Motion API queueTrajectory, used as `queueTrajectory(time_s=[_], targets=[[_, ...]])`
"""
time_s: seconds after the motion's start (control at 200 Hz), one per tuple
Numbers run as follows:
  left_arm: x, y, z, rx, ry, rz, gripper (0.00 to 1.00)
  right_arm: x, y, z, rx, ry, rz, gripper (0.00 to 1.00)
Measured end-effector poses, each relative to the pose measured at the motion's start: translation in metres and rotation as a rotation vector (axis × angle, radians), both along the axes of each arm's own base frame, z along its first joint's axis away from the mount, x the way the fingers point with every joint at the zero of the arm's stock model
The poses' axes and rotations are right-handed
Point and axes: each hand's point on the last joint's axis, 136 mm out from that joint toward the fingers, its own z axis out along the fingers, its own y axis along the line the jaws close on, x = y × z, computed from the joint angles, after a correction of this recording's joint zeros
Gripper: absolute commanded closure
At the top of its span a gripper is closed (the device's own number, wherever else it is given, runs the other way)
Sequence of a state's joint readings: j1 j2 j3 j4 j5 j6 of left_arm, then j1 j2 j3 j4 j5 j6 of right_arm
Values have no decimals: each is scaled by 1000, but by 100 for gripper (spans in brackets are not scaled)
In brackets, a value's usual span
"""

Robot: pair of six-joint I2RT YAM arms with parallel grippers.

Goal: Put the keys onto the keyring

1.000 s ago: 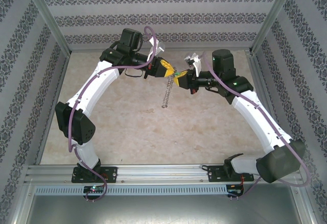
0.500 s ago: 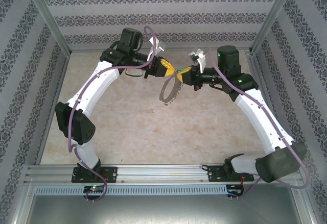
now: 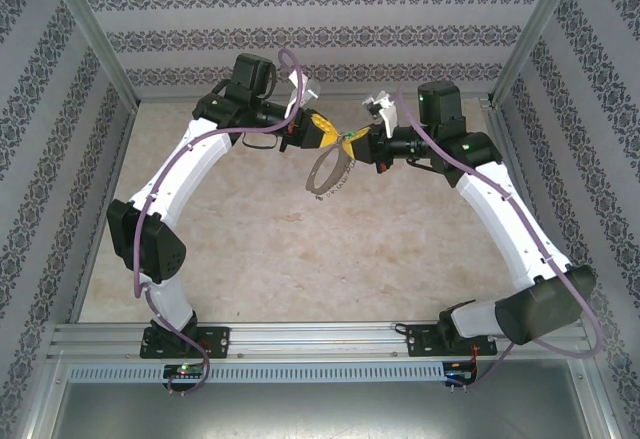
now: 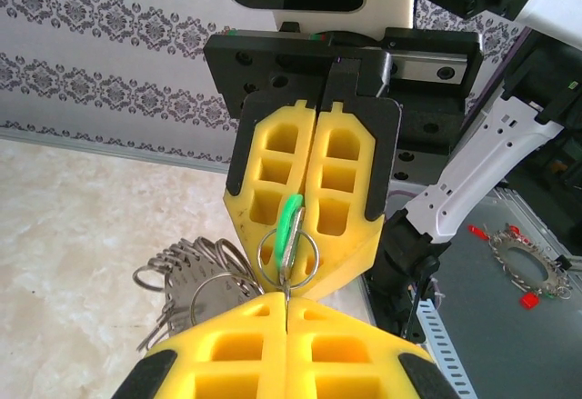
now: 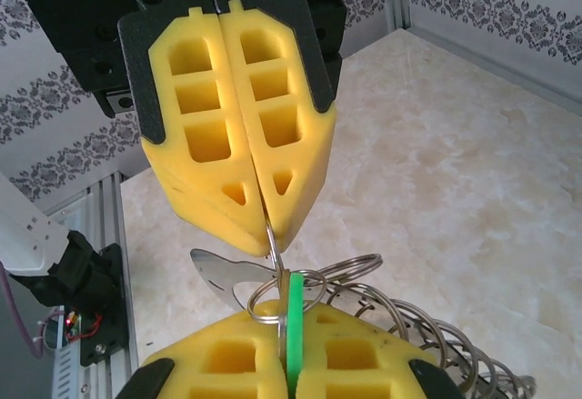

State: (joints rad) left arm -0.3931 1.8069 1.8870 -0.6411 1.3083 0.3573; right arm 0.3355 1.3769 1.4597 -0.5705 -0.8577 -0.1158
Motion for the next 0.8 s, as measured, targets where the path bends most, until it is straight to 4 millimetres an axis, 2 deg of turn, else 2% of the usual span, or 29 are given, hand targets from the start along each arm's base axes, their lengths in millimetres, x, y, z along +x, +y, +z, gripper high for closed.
queueTrajectory(time_s=[0.37, 0.624, 0.799], targets=[[7, 2, -11, 29, 23, 36, 100, 7, 0, -12, -92, 9, -33, 100], [10, -3, -17, 39, 27, 52, 100, 1, -5, -52, -122, 91, -43, 100], [8, -7, -17, 40, 31, 49, 100, 1, -7, -53, -106, 93, -54, 100]])
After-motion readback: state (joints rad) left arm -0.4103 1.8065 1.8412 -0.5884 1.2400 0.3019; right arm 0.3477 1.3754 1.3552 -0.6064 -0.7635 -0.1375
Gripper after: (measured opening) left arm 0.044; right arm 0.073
